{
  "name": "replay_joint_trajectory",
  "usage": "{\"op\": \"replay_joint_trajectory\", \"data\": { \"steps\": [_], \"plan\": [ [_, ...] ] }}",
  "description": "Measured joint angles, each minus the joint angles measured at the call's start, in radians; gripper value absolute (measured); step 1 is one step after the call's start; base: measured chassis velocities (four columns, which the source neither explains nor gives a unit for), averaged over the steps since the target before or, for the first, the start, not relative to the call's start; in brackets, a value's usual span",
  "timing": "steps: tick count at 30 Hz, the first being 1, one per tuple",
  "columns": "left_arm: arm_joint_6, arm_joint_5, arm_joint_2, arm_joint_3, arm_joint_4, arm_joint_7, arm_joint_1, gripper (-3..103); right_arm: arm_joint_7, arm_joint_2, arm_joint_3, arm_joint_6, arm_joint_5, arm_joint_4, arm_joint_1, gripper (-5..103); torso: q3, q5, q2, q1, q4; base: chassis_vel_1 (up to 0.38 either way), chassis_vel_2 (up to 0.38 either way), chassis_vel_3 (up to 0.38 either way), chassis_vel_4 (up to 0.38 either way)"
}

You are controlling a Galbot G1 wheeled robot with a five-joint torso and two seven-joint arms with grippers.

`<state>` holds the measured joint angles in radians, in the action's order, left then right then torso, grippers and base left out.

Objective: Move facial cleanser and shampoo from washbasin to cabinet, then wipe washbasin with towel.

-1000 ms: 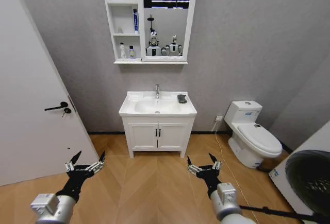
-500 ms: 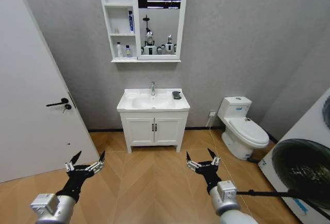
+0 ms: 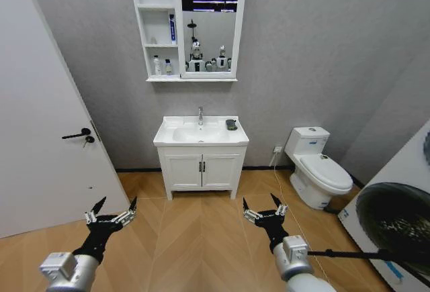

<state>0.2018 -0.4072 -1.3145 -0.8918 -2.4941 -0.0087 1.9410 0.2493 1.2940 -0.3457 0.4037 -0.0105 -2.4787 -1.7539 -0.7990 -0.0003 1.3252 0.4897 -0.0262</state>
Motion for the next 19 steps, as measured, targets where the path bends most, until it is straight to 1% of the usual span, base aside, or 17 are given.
{"op": "replay_joint_trajectory", "data": {
  "steps": [19],
  "plan": [
    [0.000,0.000,0.000,0.000,0.000,0.000,0.000,100,0.001,0.000,0.000,0.001,0.000,-0.001,0.000,100,0.000,0.0000,0.000,0.000,0.0000,0.000,0.000,0.000,0.000]
  ]
}}
